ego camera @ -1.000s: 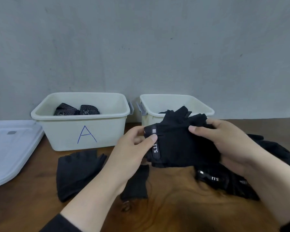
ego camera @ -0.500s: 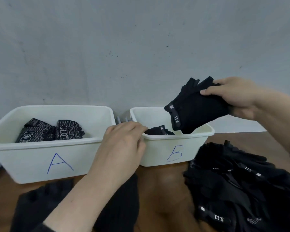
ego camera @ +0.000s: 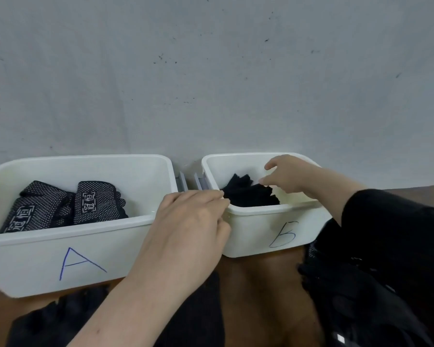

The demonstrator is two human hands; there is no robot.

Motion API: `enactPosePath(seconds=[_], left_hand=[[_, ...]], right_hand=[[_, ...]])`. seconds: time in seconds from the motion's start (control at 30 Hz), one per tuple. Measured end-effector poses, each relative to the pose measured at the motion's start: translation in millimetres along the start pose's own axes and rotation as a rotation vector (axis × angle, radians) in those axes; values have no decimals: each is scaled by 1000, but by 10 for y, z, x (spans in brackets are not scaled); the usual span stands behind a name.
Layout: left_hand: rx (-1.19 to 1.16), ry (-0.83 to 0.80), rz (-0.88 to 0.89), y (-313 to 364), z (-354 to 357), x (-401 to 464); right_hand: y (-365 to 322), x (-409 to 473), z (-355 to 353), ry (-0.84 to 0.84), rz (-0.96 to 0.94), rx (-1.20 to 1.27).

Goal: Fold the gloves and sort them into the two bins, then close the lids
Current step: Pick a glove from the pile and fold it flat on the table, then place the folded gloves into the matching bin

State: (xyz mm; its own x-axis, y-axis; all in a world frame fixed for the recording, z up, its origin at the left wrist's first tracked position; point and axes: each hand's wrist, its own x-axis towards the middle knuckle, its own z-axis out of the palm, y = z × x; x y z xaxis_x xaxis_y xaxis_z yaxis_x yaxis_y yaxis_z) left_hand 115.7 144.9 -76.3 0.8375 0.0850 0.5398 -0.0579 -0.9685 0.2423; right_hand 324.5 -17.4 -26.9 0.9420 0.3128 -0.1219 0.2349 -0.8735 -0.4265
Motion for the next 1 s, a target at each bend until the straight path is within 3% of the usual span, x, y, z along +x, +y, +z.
enactPosePath(seconds=[0.13, 0.23, 0.4, 0.57, 0.8, 0.9, 1.0], left_hand=[[-7, 13, -11, 3, 29, 2], [-13, 34, -5, 0, 55, -1], [-140, 141, -15, 94, 32, -31], [-321, 269, -34, 537, 25, -349], [-576, 49, -232, 1209, 371, -1099], [-683, -11, -335, 1336, 501, -1279], [-647, -111, -356, 1354, 581, -1373]], right_hand=[[-51, -39, 46, -65, -118, -107], [-71, -100, -45, 61, -202, -262], [-184, -583, -200, 412, -344, 182], [146, -1608, 288, 498, -511, 366], [1047, -2488, 1316, 380, -468, 114], [1201, -2628, 1432, 325, -463, 66], [1261, -2664, 1432, 330, -481, 46]])
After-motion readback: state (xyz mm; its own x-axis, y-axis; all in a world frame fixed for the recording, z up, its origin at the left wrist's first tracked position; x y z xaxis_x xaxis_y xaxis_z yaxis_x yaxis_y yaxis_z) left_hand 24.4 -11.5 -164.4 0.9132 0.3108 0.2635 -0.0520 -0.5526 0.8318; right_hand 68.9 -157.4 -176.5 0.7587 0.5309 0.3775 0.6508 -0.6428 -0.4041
